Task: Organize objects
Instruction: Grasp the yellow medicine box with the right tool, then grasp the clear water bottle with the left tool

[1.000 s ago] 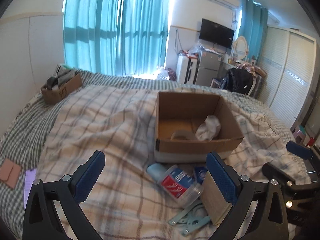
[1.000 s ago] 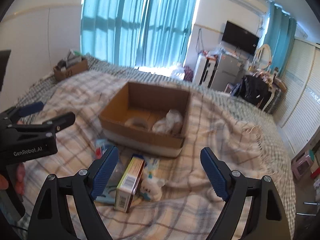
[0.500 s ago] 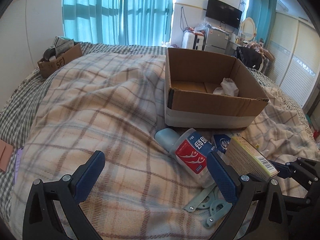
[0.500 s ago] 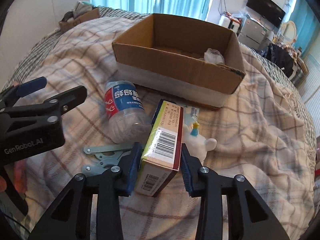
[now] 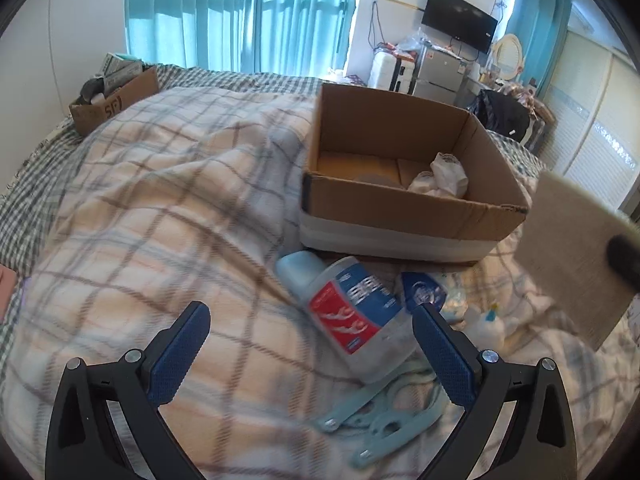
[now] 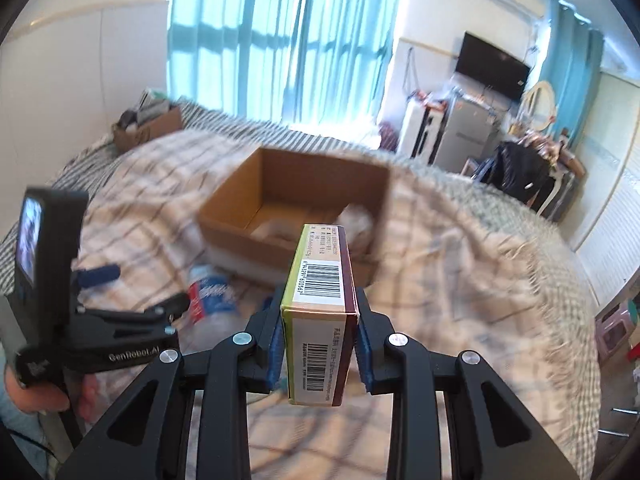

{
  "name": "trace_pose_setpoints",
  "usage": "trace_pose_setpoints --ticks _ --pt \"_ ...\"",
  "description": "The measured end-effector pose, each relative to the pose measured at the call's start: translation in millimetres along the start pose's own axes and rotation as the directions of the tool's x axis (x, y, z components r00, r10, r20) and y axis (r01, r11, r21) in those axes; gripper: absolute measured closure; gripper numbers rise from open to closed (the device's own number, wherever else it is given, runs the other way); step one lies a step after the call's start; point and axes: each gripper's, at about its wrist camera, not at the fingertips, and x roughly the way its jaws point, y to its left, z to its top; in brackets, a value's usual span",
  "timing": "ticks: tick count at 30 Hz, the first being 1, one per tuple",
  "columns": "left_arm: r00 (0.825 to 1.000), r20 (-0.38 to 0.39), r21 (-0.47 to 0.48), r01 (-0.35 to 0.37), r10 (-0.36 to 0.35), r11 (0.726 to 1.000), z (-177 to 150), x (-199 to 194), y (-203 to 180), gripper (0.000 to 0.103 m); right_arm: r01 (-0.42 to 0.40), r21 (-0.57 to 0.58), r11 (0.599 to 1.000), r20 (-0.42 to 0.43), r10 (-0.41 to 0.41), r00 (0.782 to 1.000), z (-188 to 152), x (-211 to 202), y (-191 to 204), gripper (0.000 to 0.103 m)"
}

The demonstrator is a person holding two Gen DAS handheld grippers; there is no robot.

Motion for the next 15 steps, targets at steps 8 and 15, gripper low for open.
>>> trace_pose_setpoints --ticks 8,15 --pt "0.994 -0.061 0.037 -0.085 0.087 0.996 -0.1 49.3 -38.1 0.0 0.093 0.018 0.995 -0.007 -0.093 0.996 -4.5 28.2 -46.7 0.075" --pt "0.983 -0.139 0.089 -0.111 0.123 0.99 -9.8 86.5 -48.7 0.0 -0.009 0.095 0.995 -0.088 0.017 0.996 -33.2 70.0 -63.4 0.074"
